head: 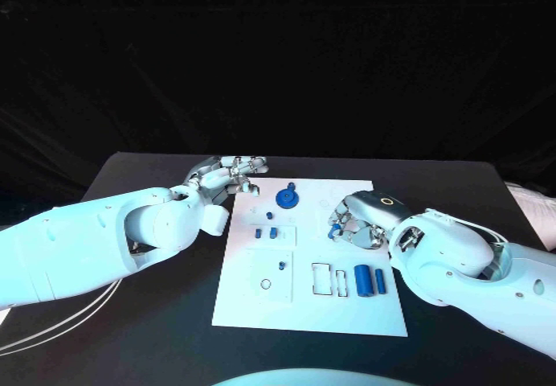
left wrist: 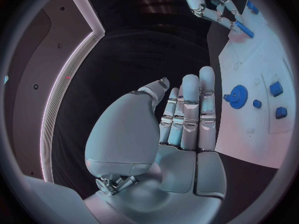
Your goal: Assemble the parts on the task board
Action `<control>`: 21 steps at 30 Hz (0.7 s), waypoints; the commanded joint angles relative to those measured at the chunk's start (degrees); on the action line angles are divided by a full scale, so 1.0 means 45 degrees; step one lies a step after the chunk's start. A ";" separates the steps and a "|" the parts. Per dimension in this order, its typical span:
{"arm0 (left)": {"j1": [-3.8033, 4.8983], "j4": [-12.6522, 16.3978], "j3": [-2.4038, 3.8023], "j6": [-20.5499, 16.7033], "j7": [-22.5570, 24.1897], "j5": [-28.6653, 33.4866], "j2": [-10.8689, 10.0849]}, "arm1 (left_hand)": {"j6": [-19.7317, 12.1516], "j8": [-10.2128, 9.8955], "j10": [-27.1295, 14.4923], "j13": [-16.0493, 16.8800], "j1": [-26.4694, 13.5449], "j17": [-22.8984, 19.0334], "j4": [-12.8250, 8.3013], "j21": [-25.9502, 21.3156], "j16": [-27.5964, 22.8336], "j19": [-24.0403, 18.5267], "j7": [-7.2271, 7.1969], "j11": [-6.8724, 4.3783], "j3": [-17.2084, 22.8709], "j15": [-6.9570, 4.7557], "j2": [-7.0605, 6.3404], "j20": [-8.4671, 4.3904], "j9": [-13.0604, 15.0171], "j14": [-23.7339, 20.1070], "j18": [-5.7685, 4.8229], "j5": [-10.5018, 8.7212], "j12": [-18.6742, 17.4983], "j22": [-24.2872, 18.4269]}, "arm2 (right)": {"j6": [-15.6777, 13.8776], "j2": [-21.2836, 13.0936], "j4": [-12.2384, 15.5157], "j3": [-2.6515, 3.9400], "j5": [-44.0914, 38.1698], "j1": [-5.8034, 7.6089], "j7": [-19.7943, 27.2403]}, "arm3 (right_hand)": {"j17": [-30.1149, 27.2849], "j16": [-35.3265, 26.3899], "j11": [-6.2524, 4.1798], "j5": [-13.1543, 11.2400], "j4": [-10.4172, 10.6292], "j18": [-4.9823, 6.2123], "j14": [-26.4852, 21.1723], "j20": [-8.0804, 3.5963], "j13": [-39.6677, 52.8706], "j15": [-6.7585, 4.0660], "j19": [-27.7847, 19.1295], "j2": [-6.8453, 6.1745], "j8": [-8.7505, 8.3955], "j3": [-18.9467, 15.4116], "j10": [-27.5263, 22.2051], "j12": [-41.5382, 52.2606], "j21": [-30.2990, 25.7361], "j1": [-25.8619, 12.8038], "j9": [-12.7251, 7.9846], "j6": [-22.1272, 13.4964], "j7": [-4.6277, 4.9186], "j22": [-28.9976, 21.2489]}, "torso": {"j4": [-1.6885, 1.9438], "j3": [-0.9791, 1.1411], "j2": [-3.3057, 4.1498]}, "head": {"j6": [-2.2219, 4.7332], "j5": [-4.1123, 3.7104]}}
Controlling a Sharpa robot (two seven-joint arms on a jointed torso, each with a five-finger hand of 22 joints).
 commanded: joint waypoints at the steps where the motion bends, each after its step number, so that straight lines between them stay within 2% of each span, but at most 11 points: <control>1: -0.0011 0.0010 0.0007 0.0231 0.0053 0.0045 0.0028 | -0.0057 0.0073 -0.0048 -0.0021 0.0084 -0.0021 -0.0070 -0.0085 0.0058 0.0010 0.0035 0.0009 -0.0018 -0.0063 0.0026 -0.0060 -0.0002 -0.0045 0.0144 0.0063 0.0051 -0.0018 | -0.0988 -0.0089 0.0450 0.0041 0.0190 -0.0005 0.0112 | 0.0019 0.0078 -0.0140 0.0030 -0.0008 -0.0218 0.0230 -0.0012 -0.0006 -0.0083 0.0077 -0.0071 0.0000 0.0077 0.0253 -0.0029 0.0052 0.0105 -0.0018 0.0087 0.0021 0.0031 | 0.0000 -0.0001 0.0008 | 0.0018 0.0037; 7: -0.0023 0.0003 0.0007 0.0238 0.0066 0.0045 0.0047 | -0.0059 0.0076 -0.0053 -0.0022 0.0091 -0.0026 -0.0073 -0.0090 0.0060 0.0013 0.0033 0.0007 -0.0011 -0.0063 0.0046 -0.0060 -0.0002 -0.0046 0.0144 0.0068 0.0059 -0.0022 | -0.1024 0.0065 0.1208 0.0072 0.0373 -0.0161 0.0202 | 0.0030 0.0087 -0.0136 0.0030 -0.0018 -0.0220 0.0232 -0.0012 -0.0006 -0.0081 0.0083 -0.0078 -0.0002 0.0091 0.0258 -0.0039 0.0059 0.0105 -0.0017 0.0091 0.0028 0.0039 | 0.0008 -0.0016 0.0011 | -0.0036 0.0107; 11: -0.0025 -0.0014 0.0007 0.0240 0.0074 0.0045 0.0086 | -0.0059 0.0076 -0.0053 -0.0022 0.0091 -0.0026 -0.0073 -0.0090 0.0060 0.0013 0.0033 0.0007 -0.0011 -0.0063 0.0046 -0.0060 -0.0002 -0.0046 0.0144 0.0068 0.0059 -0.0022 | -0.0883 0.0461 0.1409 0.0042 0.0494 -0.0359 0.0316 | 0.0023 0.0086 -0.0130 0.0026 -0.0023 -0.0217 0.0232 -0.0013 -0.0007 -0.0079 0.0075 -0.0082 -0.0006 0.0103 0.0261 -0.0050 0.0051 0.0099 -0.0015 0.0094 0.0037 0.0028 | 0.0012 -0.0041 -0.0020 | -0.0060 0.0160; 13: -0.0026 -0.0019 0.0008 0.0242 0.0082 0.0045 0.0110 | -0.0059 0.0076 -0.0053 -0.0022 0.0091 -0.0026 -0.0073 -0.0090 0.0060 0.0013 0.0033 0.0007 -0.0011 -0.0063 0.0046 -0.0060 -0.0002 -0.0046 0.0144 0.0068 0.0059 -0.0022 | -0.0812 0.0749 0.1466 0.0012 0.0541 -0.0528 0.0397 | 0.0004 0.0077 -0.0125 0.0024 -0.0024 -0.0212 0.0229 -0.0012 -0.0008 -0.0076 0.0062 -0.0078 -0.0010 0.0119 0.0265 -0.0061 0.0038 0.0091 -0.0014 0.0097 0.0044 0.0008 | 0.0013 -0.0042 -0.0005 | -0.0073 0.0215; 15: -0.0026 -0.0023 0.0008 0.0248 0.0085 0.0045 0.0131 | -0.0059 0.0076 -0.0053 -0.0022 0.0091 -0.0026 -0.0073 -0.0090 0.0060 0.0013 0.0033 0.0007 -0.0011 -0.0063 0.0046 -0.0060 -0.0002 -0.0046 0.0144 0.0068 0.0059 -0.0022 | -0.0734 0.1121 0.1475 -0.0044 0.0586 -0.0720 0.0514 | -0.0005 0.0073 -0.0122 0.0023 -0.0025 -0.0210 0.0228 -0.0012 -0.0009 -0.0075 0.0056 -0.0076 -0.0012 0.0126 0.0265 -0.0066 0.0032 0.0087 -0.0014 0.0096 0.0048 -0.0001 | 0.0014 -0.0016 0.0022 | -0.0068 0.0279; 21: -0.0027 -0.0027 0.0009 0.0248 0.0092 0.0045 0.0155 | -0.0059 0.0076 -0.0053 -0.0022 0.0091 -0.0026 -0.0073 -0.0090 0.0060 0.0013 0.0033 0.0007 -0.0011 -0.0063 0.0046 -0.0060 -0.0002 -0.0046 0.0144 0.0068 0.0059 -0.0022 | -0.0507 0.1926 0.1261 -0.0176 0.0681 -0.1114 0.0797 | -0.0050 0.0048 -0.0114 0.0024 -0.0033 -0.0202 0.0220 -0.0010 -0.0011 -0.0069 0.0033 -0.0071 -0.0025 0.0155 0.0266 -0.0089 0.0009 0.0077 -0.0015 0.0090 0.0060 -0.0035 | 0.0021 -0.0038 0.0005 | -0.0083 0.0365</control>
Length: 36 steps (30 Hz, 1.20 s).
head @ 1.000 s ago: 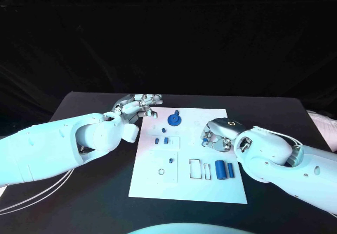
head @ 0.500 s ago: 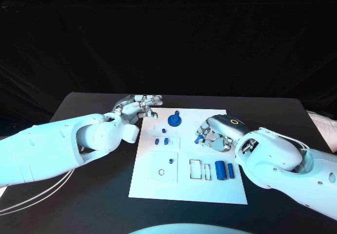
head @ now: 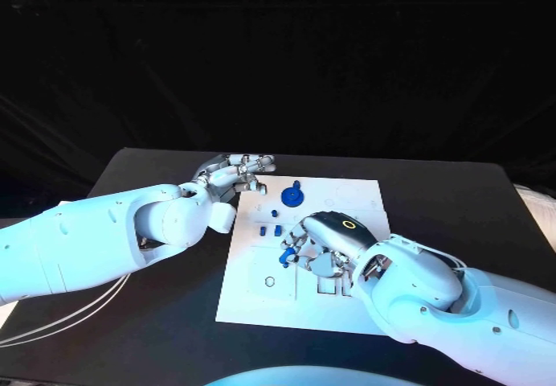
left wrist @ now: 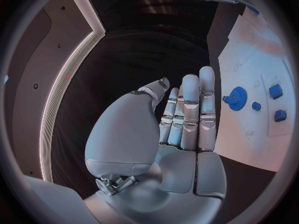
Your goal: Assemble the parts on the task board
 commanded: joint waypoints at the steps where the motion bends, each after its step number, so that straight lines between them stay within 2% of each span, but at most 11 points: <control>1: 0.0002 0.0012 0.0010 0.0235 0.0096 0.0045 0.0032 | -0.0059 0.0076 -0.0053 -0.0012 0.0091 -0.0011 -0.0072 -0.0037 0.0060 0.0013 0.0033 0.0007 -0.0011 -0.0064 0.0046 -0.0060 -0.0003 -0.0046 0.0144 0.0068 0.0059 -0.0011 | 0.0307 0.0330 -0.0154 -0.0043 0.0136 -0.0198 0.0490 | -0.0020 0.0048 -0.0140 0.0035 -0.0023 -0.0199 0.0218 0.0011 -0.0007 -0.0067 0.0009 -0.0018 -0.0018 0.0115 0.0187 -0.0078 0.0004 0.0025 0.0022 0.0044 0.0014 -0.0027 | 0.0011 -0.0015 -0.0003 | -0.0022 0.0079; 5: 0.0002 0.0012 0.0011 0.0237 0.0101 0.0045 0.0041 | -0.0059 0.0076 -0.0053 -0.0012 0.0091 -0.0011 -0.0072 -0.0037 0.0060 0.0013 0.0033 0.0007 -0.0011 -0.0064 0.0046 -0.0060 -0.0003 -0.0046 0.0144 0.0068 0.0059 -0.0011 | 0.0575 0.0705 -0.0421 -0.0125 0.0175 -0.0341 0.0636 | -0.0018 0.0053 -0.0135 0.0047 -0.0040 -0.0198 0.0218 0.0013 -0.0009 -0.0063 0.0007 -0.0020 -0.0029 0.0140 0.0187 -0.0097 0.0003 0.0025 0.0022 0.0038 0.0021 -0.0029 | -0.0008 -0.0007 0.0015 | -0.0036 0.0162; 19: 0.0002 0.0016 0.0011 0.0258 0.0092 0.0045 0.0043 | -0.0059 0.0076 -0.0053 -0.0012 0.0091 -0.0011 -0.0072 -0.0037 0.0060 0.0013 0.0033 0.0007 -0.0011 -0.0064 0.0046 -0.0060 -0.0003 -0.0046 0.0144 0.0068 0.0059 -0.0011 | 0.1487 0.1320 -0.1187 -0.0286 -0.0050 -0.0528 0.0649 | -0.0108 0.0006 -0.0107 0.0084 -0.0084 -0.0186 0.0196 0.0024 -0.0013 -0.0043 -0.0030 -0.0042 -0.0073 0.0214 0.0177 -0.0172 -0.0031 -0.0017 0.0019 0.0010 0.0051 -0.0077 | -0.0001 0.0013 0.0009 | -0.0120 0.0223; 28: 0.0002 0.0004 0.0010 0.0275 0.0074 0.0045 0.0025 | -0.0059 0.0076 -0.0053 -0.0012 0.0091 -0.0011 -0.0072 -0.0037 0.0060 0.0013 0.0033 0.0007 -0.0011 -0.0064 0.0046 -0.0060 -0.0003 -0.0046 0.0144 0.0068 0.0059 -0.0011 | 0.1593 0.1310 -0.1292 -0.0297 -0.0616 -0.0537 0.0374 | -0.0121 0.0001 -0.0103 0.0113 -0.0111 -0.0184 0.0188 0.0031 -0.0013 -0.0036 -0.0038 -0.0061 -0.0089 0.0246 0.0182 -0.0200 -0.0036 -0.0031 0.0019 0.0005 0.0057 -0.0083 | -0.0008 0.0021 0.0015 | -0.0124 0.0235; 36: 0.0002 -0.0007 0.0010 0.0285 0.0067 0.0045 0.0016 | -0.0068 0.0084 -0.0069 -0.0015 0.0094 -0.0025 -0.0082 -0.0048 0.0066 0.0019 0.0034 0.0008 -0.0014 -0.0064 0.0061 -0.0060 -0.0003 -0.0048 0.0145 0.0067 0.0080 -0.0020 | 0.1432 0.1268 -0.1265 -0.0293 -0.0993 -0.0539 0.0155 | -0.0117 0.0006 -0.0102 0.0161 -0.0141 -0.0186 0.0184 0.0037 -0.0008 -0.0033 -0.0035 -0.0057 -0.0095 0.0296 0.0206 -0.0222 -0.0029 -0.0040 0.0025 0.0022 0.0062 -0.0071 | -0.0015 0.0027 0.0026 | -0.0150 0.0224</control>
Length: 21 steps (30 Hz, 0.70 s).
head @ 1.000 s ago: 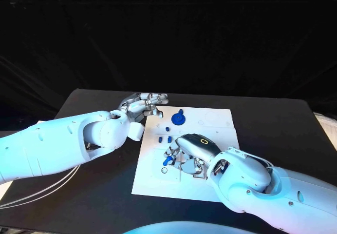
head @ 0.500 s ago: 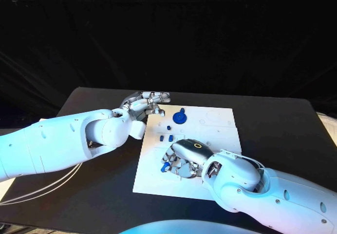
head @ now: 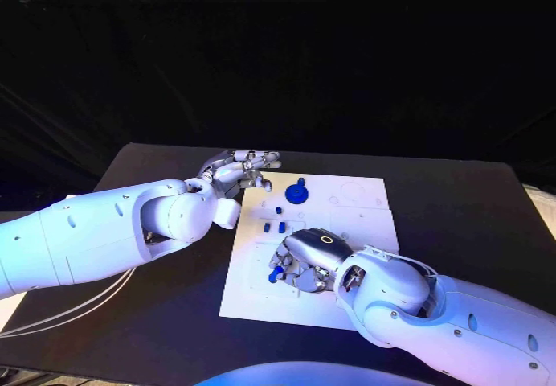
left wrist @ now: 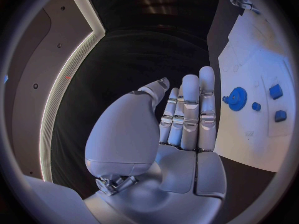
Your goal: Assemble the parts on the task board
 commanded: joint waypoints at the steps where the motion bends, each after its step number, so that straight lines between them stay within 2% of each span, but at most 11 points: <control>1: 0.0004 0.0007 0.0007 0.0254 0.0063 0.0044 0.0010 | -0.0068 0.0085 -0.0069 -0.0016 0.0094 -0.0011 -0.0082 -0.0048 0.0066 0.0020 0.0034 0.0008 -0.0014 -0.0065 0.0062 -0.0060 -0.0003 -0.0049 0.0145 0.0067 0.0080 -0.0010 | 0.0225 -0.0003 0.0007 -0.0019 -0.0563 -0.0028 -0.0259 | -0.0008 0.0007 -0.0073 0.0087 0.0003 -0.0187 0.0184 0.0037 0.0013 -0.0034 -0.0033 0.0073 0.0049 0.0087 0.0100 -0.0046 -0.0028 0.0090 0.0025 0.0049 0.0044 -0.0004 | 0.0002 0.0000 0.0005 | -0.0011 -0.0010; 9: 0.0004 -0.0006 0.0007 0.0264 0.0054 0.0044 0.0013 | -0.0068 0.0085 -0.0069 -0.0016 0.0094 -0.0011 -0.0082 -0.0048 0.0066 0.0020 0.0034 0.0008 -0.0014 -0.0065 0.0062 -0.0060 -0.0003 -0.0049 0.0145 0.0067 0.0080 -0.0010 | 0.0249 -0.0021 0.0043 -0.0016 -0.0768 -0.0028 -0.0375 | -0.0005 0.0010 -0.0072 0.0100 -0.0007 -0.0189 0.0184 0.0038 0.0015 -0.0033 -0.0028 0.0069 0.0048 0.0100 0.0108 -0.0052 -0.0022 0.0086 0.0027 0.0055 0.0046 0.0005 | 0.0023 -0.0002 0.0000 | -0.0033 -0.0017; 16: 0.0004 -0.0001 0.0006 0.0252 0.0058 0.0044 0.0015 | -0.0068 0.0085 -0.0069 -0.0016 0.0094 -0.0011 -0.0082 -0.0048 0.0066 0.0020 0.0034 0.0008 -0.0014 -0.0065 0.0062 -0.0060 -0.0003 -0.0049 0.0145 0.0067 0.0080 -0.0010 | 0.0976 0.0095 -0.0021 -0.0017 -0.0776 -0.0020 -0.0431 | -0.0030 0.0001 -0.0057 0.0088 -0.0021 -0.0189 0.0175 0.0047 0.0016 -0.0024 -0.0032 0.0020 0.0029 0.0125 0.0126 -0.0096 -0.0021 0.0001 0.0032 0.0062 0.0058 0.0009 | 0.0003 -0.0024 -0.0014 | -0.0051 -0.0005; 21: 0.0004 0.0011 0.0006 0.0242 0.0059 0.0044 0.0021 | -0.0068 0.0085 -0.0069 -0.0016 0.0094 -0.0011 -0.0082 -0.0048 0.0066 0.0020 0.0034 0.0008 -0.0014 -0.0065 0.0062 -0.0060 -0.0003 -0.0049 0.0145 0.0067 0.0080 -0.0010 | 0.1425 0.0256 -0.0143 -0.0030 -0.0812 -0.0002 -0.0502 | -0.0085 -0.0025 -0.0043 0.0049 -0.0003 -0.0185 0.0160 0.0061 0.0013 -0.0010 -0.0049 -0.0033 -0.0013 0.0129 0.0112 -0.0163 -0.0033 -0.0135 0.0028 0.0032 0.0063 -0.0003 | 0.0020 -0.0021 -0.0009 | -0.0051 -0.0021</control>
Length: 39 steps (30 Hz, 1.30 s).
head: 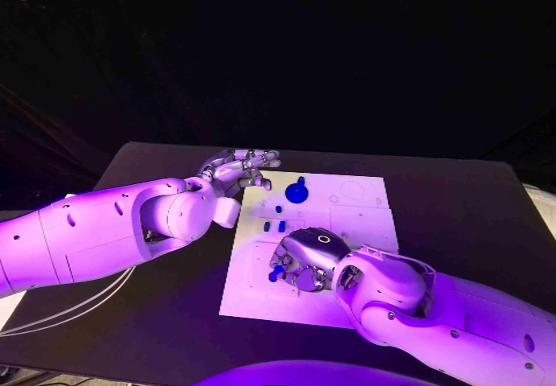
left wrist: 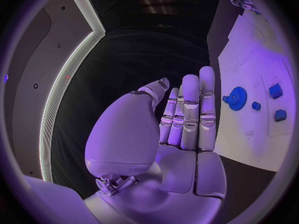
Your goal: Assemble the parts on the task board
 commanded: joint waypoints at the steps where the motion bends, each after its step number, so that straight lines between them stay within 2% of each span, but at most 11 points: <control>1: 0.0005 0.0031 0.0008 0.0221 0.0067 0.0044 0.0020 | -0.0068 0.0084 -0.0069 -0.0017 0.0094 -0.0012 -0.0082 -0.0048 0.0066 0.0020 0.0034 0.0008 -0.0014 -0.0066 0.0061 -0.0061 -0.0002 -0.0050 0.0144 0.0067 0.0080 -0.0011 | 0.0962 0.0101 -0.0112 -0.0046 -0.0274 -0.0024 -0.0213 | -0.0031 -0.0029 -0.0021 0.0000 0.0016 -0.0184 0.0158 0.0062 -0.0001 -0.0008 -0.0053 -0.0055 -0.0030 0.0041 0.0040 -0.0057 -0.0037 -0.0163 0.0016 0.0023 0.0007 -0.0010 | 0.0010 -0.0004 -0.0003 | 0.0008 -0.0012; 7: 0.0005 0.0039 0.0009 0.0209 0.0072 0.0044 0.0020 | -0.0068 0.0084 -0.0069 -0.0017 0.0094 -0.0012 -0.0082 -0.0048 0.0066 0.0020 0.0034 0.0008 -0.0014 -0.0066 0.0061 -0.0061 -0.0002 -0.0050 0.0144 0.0067 0.0080 -0.0011 | 0.1034 0.0236 -0.0217 -0.0116 -0.0318 -0.0016 -0.0167 | -0.0092 -0.0059 0.0027 0.0049 0.0026 -0.0175 0.0137 0.0089 -0.0023 0.0029 -0.0092 -0.0160 -0.0132 0.0066 -0.0100 -0.0212 -0.0070 -0.0338 -0.0016 -0.0119 0.0043 -0.0047 | 0.0013 -0.0003 0.0002 | -0.0004 0.0002; 12: 0.0005 0.0042 0.0010 0.0203 0.0075 0.0044 0.0018 | -0.0068 0.0084 -0.0069 -0.0017 0.0094 -0.0012 -0.0082 -0.0048 0.0066 0.0020 0.0034 0.0008 -0.0014 -0.0066 0.0061 -0.0061 -0.0002 -0.0050 0.0144 0.0067 0.0080 -0.0011 | 0.0710 0.0295 -0.0296 -0.0191 -0.0300 -0.0011 -0.0057 | -0.0378 -0.0229 0.0363 0.0200 0.0207 -0.0110 0.0047 0.0300 -0.0080 0.0332 -0.0324 -0.0673 -0.0210 -0.0134 -0.1577 -0.0378 -0.0308 -0.0924 -0.0242 -0.1042 0.0305 -0.0347 | 0.0000 -0.0003 -0.0008 | -0.0002 0.0015; 15: 0.0006 0.0044 0.0010 0.0202 0.0074 0.0044 0.0015 | -0.0068 0.0084 -0.0069 -0.0017 0.0094 -0.0012 -0.0082 -0.0048 0.0066 0.0020 0.0034 0.0008 -0.0014 -0.0066 0.0061 -0.0061 -0.0002 -0.0050 0.0144 0.0067 0.0080 -0.0011 | 0.0377 0.0298 -0.0312 -0.0212 -0.0288 -0.0009 0.0009 | -0.0524 -0.0294 0.0561 0.0170 0.0179 -0.0062 0.0000 0.0480 -0.0042 0.0493 -0.0438 -0.0818 -0.0193 -0.0637 -0.2951 -0.0308 -0.0442 -0.1146 -0.0303 -0.1807 0.0062 -0.0504 | -0.0008 -0.0001 -0.0009 | 0.0002 0.0015; 17: 0.0006 0.0043 0.0010 0.0200 0.0075 0.0044 0.0013 | -0.0068 0.0084 -0.0069 -0.0017 0.0094 -0.0012 -0.0082 -0.0048 0.0066 0.0020 0.0034 0.0008 -0.0014 -0.0066 0.0061 -0.0061 -0.0002 -0.0050 0.0144 0.0067 0.0080 -0.0011 | 0.0107 0.0283 -0.0311 -0.0220 -0.0266 -0.0009 0.0053 | -0.0565 -0.0303 0.0632 0.0173 0.0150 -0.0053 -0.0014 0.0536 -0.0037 0.0534 -0.0463 -0.0838 -0.0192 -0.0887 -0.3275 -0.0295 -0.0475 -0.1186 -0.0303 -0.2011 0.0081 -0.0543 | -0.0007 0.0002 -0.0010 | 0.0011 0.0007; 27: 0.0005 0.0023 0.0009 0.0203 0.0080 0.0044 0.0003 | -0.0072 0.0097 -0.0079 -0.0018 0.0098 -0.0028 -0.0093 -0.0061 0.0070 0.0026 0.0032 0.0006 -0.0017 -0.0065 0.0077 -0.0061 -0.0001 -0.0054 0.0145 0.0069 0.0104 -0.0021 | -0.3124 -0.0482 0.0116 -0.0234 0.0607 -0.0012 0.0643 | -0.0355 -0.0078 0.0644 0.0093 0.0281 -0.0090 0.0037 0.0597 0.0000 0.0554 -0.0322 -0.0730 -0.0155 -0.1813 -0.3535 -0.0034 -0.0338 -0.1351 -0.0267 -0.2126 0.0325 -0.0371 | -0.0021 0.0023 -0.0021 | 0.0083 -0.0114; 29: 0.0004 0.0015 0.0008 0.0205 0.0080 0.0044 -0.0003 | -0.0072 0.0097 -0.0079 -0.0018 0.0098 -0.0028 -0.0093 -0.0061 0.0070 0.0026 0.0032 0.0006 -0.0017 -0.0065 0.0077 -0.0061 -0.0001 -0.0054 0.0145 0.0069 0.0104 -0.0021 | -0.3685 -0.0813 0.0360 -0.0209 0.0880 -0.0012 0.0799 | -0.0368 -0.0070 0.0592 0.0143 0.0266 -0.0092 0.0031 0.0573 0.0031 0.0517 -0.0307 -0.0664 -0.0150 -0.1928 -0.3285 0.0147 -0.0323 -0.1268 -0.0259 -0.2069 0.0395 -0.0355 | -0.0046 0.0026 -0.0030 | 0.0121 -0.0130; 33: 0.0000 -0.0020 0.0001 0.0217 0.0080 0.0044 0.0005 | -0.0072 0.0097 -0.0079 -0.0018 0.0098 -0.0028 -0.0093 -0.0061 0.0070 0.0026 0.0032 0.0006 -0.0017 -0.0065 0.0077 -0.0061 -0.0001 -0.0054 0.0145 0.0069 0.0104 -0.0021 | -0.4289 -0.1867 0.1068 0.0016 0.2055 0.0047 0.0866 | -0.0346 -0.0026 0.0463 0.0359 0.0278 -0.0103 0.0040 0.0488 0.0103 0.0414 -0.0268 -0.0497 -0.0126 -0.2059 -0.2287 0.0695 -0.0280 -0.1143 -0.0244 -0.1903 0.0419 -0.0304 | -0.0089 0.0024 -0.0091 | 0.0211 -0.0327; 36: -0.0010 -0.0037 -0.0011 0.0230 0.0077 0.0044 0.0011 | -0.0072 0.0097 -0.0079 -0.0018 0.0098 -0.0028 -0.0093 -0.0061 0.0070 0.0026 0.0032 0.0006 -0.0017 -0.0065 0.0077 -0.0061 -0.0001 -0.0054 0.0145 0.0069 0.0104 -0.0021 | -0.3930 -0.2912 0.1569 0.0152 0.3539 0.0295 0.0424 | -0.0124 0.0139 0.0213 0.0559 0.0454 -0.0149 0.0105 0.0384 0.0350 0.0245 -0.0121 -0.0375 -0.0040 -0.2070 -0.0598 0.1446 -0.0119 -0.1221 -0.0205 -0.1616 0.0401 -0.0092 | -0.0144 0.0023 -0.0152 | 0.0265 -0.0543; 38: -0.0017 -0.0045 -0.0025 0.0226 0.0073 0.0044 0.0002 | -0.0072 0.0097 -0.0079 -0.0018 0.0098 -0.0028 -0.0093 -0.0061 0.0070 0.0026 0.0032 0.0006 -0.0017 -0.0065 0.0077 -0.0061 -0.0001 -0.0054 0.0145 0.0069 0.0104 -0.0021 | -0.3391 -0.3790 0.1889 0.0206 0.4493 0.0512 -0.0163 | 0.0615 0.0631 -0.0124 0.0758 0.0795 -0.0281 0.0282 0.0192 0.0753 0.0006 0.0239 -0.0391 0.0055 -0.2262 0.0785 0.2125 0.0274 -0.1602 -0.0177 -0.1395 0.0186 0.0434 | -0.0236 0.0023 -0.0219 | 0.0277 -0.0664; 39: -0.0020 -0.0044 -0.0034 0.0219 0.0071 0.0044 -0.0006 | -0.0072 0.0097 -0.0079 -0.0018 0.0098 -0.0028 -0.0093 -0.0061 0.0070 0.0026 0.0032 0.0006 -0.0017 -0.0065 0.0077 -0.0061 -0.0001 -0.0054 0.0145 0.0069 0.0104 -0.0021 | -0.3140 -0.4213 0.2036 0.0222 0.4771 0.0581 -0.0468 | 0.0858 0.0811 -0.0292 0.1102 0.1067 -0.0338 0.0343 0.0038 0.1107 -0.0146 0.0392 -0.0473 0.0084 -0.2490 0.1530 0.2593 0.0444 -0.1948 -0.0176 -0.1336 0.0040 0.0656 | -0.0300 0.0021 -0.0251 | 0.0287 -0.0781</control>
